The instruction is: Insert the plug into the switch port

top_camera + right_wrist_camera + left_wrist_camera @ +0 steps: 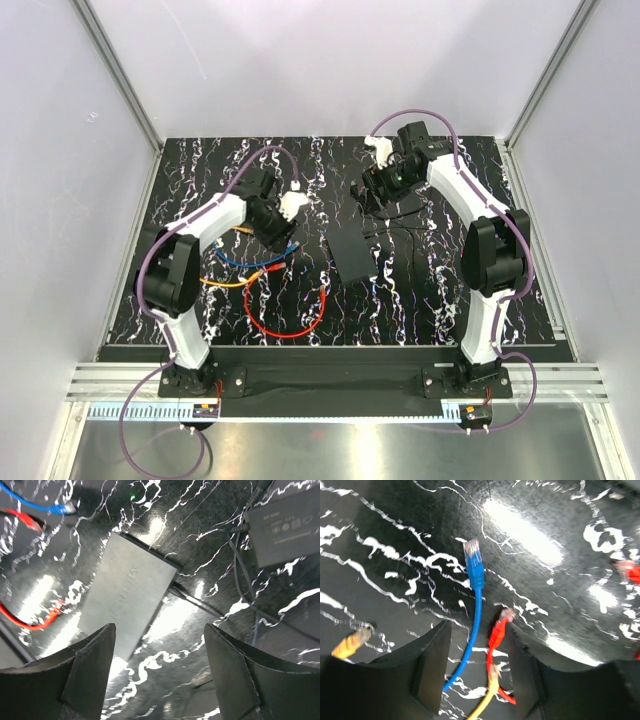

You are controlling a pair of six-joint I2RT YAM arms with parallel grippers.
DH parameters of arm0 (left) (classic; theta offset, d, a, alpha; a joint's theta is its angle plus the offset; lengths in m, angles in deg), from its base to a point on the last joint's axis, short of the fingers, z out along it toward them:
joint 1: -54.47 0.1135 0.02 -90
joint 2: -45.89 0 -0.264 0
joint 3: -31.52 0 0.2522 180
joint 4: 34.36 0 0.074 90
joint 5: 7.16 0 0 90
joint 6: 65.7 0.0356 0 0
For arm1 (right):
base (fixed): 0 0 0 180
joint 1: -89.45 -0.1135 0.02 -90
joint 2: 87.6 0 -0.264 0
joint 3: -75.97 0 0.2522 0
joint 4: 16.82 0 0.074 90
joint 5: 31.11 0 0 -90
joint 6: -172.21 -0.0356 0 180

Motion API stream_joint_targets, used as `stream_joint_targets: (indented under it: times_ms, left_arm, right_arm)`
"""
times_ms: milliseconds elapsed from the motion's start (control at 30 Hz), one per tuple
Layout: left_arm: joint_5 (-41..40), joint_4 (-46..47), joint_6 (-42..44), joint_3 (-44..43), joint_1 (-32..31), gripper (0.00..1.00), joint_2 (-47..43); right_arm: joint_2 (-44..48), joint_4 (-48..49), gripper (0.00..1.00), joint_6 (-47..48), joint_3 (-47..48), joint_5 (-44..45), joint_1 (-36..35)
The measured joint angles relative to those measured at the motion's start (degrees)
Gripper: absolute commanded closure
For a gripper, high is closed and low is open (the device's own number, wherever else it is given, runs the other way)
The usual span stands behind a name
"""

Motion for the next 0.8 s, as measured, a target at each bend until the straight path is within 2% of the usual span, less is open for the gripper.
stream_joint_targets:
  times_ms: [300, 533, 567, 600, 667, 700, 800]
  left_arm:
    - [-8.6, 4.8, 2.4, 0.9, -7.1, 0.56, 1.8]
    - [-12.9, 6.0, 2.5, 0.8, -7.6, 0.58, 5.7]
    - [-13.3, 6.0, 2.5, 0.8, -7.5, 0.6, 6.0]
    - [-13.4, 6.1, 2.5, 0.8, -7.5, 0.67, 6.2]
    - [-13.5, 6.3, 2.5, 0.8, -7.5, 0.73, 6.2]
    - [-13.5, 6.3, 2.6, 0.9, -7.5, 0.8, 6.2]
    - [-13.0, 6.7, 3.4, 1.3, -7.6, 0.85, 6.0]
  right_arm:
    - [-0.1, 1.3, 0.23, -7.7, -1.8, 0.0, 0.1]
    - [-0.1, 2.3, 0.23, -10.6, -2.8, -1.6, 0.3]
    - [-0.1, 2.5, 0.23, -11.1, -2.8, -1.9, 0.4]
    - [-0.1, 2.7, 0.24, -11.6, -2.8, -2.4, 0.4]
    - [-0.2, 3.3, 0.25, -12.9, -2.8, -3.5, 0.4]
    - [-0.2, 3.7, 0.25, -13.7, -2.8, -4.4, 0.4]
    - [-0.3, 5.7, 0.27, -16.8, -2.8, -7.2, 0.4]
